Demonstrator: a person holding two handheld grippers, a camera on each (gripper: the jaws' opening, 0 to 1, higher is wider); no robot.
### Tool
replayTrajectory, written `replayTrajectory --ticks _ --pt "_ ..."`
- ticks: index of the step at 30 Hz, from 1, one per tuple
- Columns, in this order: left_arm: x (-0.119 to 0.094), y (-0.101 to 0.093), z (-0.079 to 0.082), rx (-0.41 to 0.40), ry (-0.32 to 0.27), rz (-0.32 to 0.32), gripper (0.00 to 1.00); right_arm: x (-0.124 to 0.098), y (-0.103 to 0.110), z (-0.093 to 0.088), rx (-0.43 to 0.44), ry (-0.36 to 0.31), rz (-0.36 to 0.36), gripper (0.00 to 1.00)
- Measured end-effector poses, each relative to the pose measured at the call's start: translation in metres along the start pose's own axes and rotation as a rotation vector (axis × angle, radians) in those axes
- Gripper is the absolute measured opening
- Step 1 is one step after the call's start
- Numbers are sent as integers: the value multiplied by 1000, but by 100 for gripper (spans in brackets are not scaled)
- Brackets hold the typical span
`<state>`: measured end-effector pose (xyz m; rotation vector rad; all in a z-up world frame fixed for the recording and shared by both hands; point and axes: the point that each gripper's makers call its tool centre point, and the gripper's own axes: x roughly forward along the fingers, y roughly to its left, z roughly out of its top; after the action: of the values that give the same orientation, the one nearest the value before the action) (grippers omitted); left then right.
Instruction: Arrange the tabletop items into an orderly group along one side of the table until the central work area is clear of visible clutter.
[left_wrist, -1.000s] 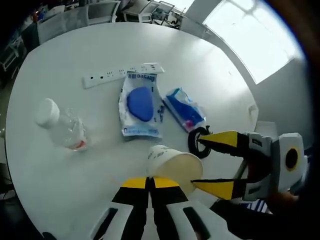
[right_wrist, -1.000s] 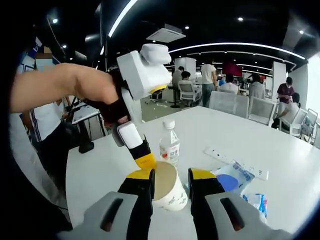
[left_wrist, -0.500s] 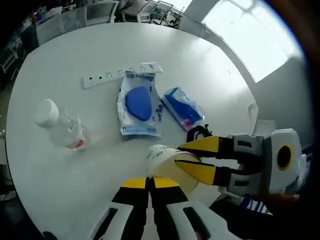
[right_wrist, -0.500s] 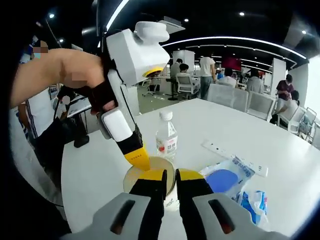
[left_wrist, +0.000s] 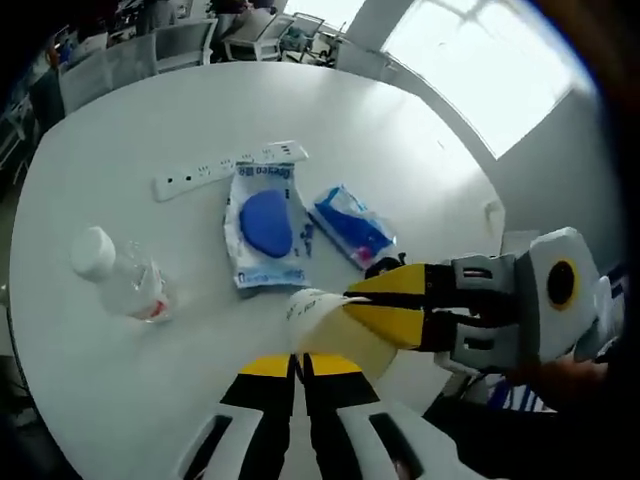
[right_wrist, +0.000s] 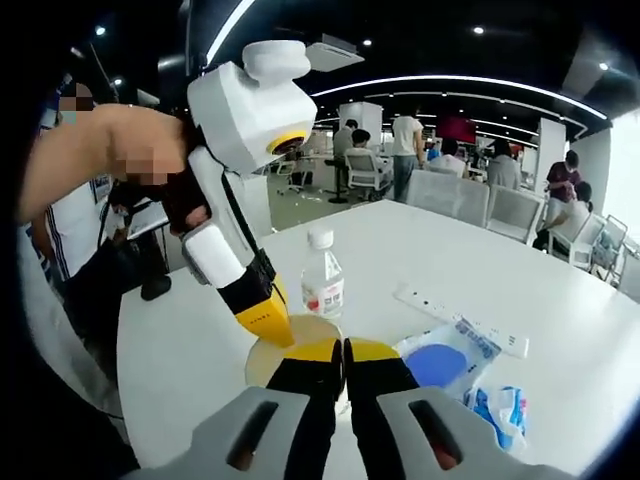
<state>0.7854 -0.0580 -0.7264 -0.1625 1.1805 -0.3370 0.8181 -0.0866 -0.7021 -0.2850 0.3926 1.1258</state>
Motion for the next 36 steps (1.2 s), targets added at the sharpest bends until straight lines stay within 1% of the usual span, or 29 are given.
replayTrajectory --ticks 3,7,9,11,12,13,14,15,16,17,19,20,21,22,23,24,25,26,27,28,29,30,31,33,34,36 --pt "-3 -2 5 15 -39 -20 7 0 -2 7 3 -7 0 0" --pt "-6 -2 5 34 -71 -23 14 5 -3 12 5 -9 2 0" --pt "-8 -2 6 45 -101 -29 18 7 -3 13 3 -8 5 0" --pt "-12 0 6 60 -137 -20 23 9 -5 15 4 -6 6 0" --pt "-13 0 8 82 -160 -18 25 9 -5 15 3 -5 7 0" --pt "-17 1 6 78 -179 -13 28 11 -6 16 5 -3 7 0" --pt "-19 1 7 91 -198 -13 31 12 -7 16 7 -2 9 0" --pt "-20 2 10 109 -237 -10 33 13 -8 17 11 0 10 0" --pt "-24 3 8 96 -249 -4 37 15 -8 17 15 2 14 0" --pt "-27 4 11 126 -299 0 39 16 -8 18 17 3 15 0" --pt "-31 5 9 110 -326 -3 43 18 -10 20 15 6 16 0" --pt "-34 5 11 126 -368 -4 45 19 -10 20 19 6 17 0" --pt "-38 7 11 122 -404 5 48 21 -11 21 34 8 21 0" --pt "-41 7 11 140 -431 10 51 24 -14 22 42 6 19 0" --pt "-45 8 11 155 -468 19 52 25 -14 22 45 9 21 0" --pt "-47 10 9 160 -488 31 53 27 -14 23 47 11 22 0" --pt "-50 9 9 187 -509 37 55 29 -15 23 49 14 24 0" --pt "-55 10 11 204 -563 52 56 30 -15 24 55 15 26 0" --pt "-56 10 6 192 -565 59 57 31 -16 25 59 13 26 0" --pt "-61 9 7 216 -606 62 57 34 -18 26 68 16 26 0" --pt "-64 12 6 216 -628 76 58 35 -20 27 71 15 26 0" --pt "-65 13 4 209 -637 85 59 39 -21 27 87 17 30 0" --pt "-71 11 4 238 -673 94 60 40 -22 28 85 17 29 0" --pt "-73 14 -3 242 -683 110 64 44 -25 29 98 16 30 0" --pt "-76 13 -2 261 -709 111 66 47 -26 29 100 18 29 0" --pt "-79 13 -7 252 -728 116 68 52 -28 30 116 18 28 0"
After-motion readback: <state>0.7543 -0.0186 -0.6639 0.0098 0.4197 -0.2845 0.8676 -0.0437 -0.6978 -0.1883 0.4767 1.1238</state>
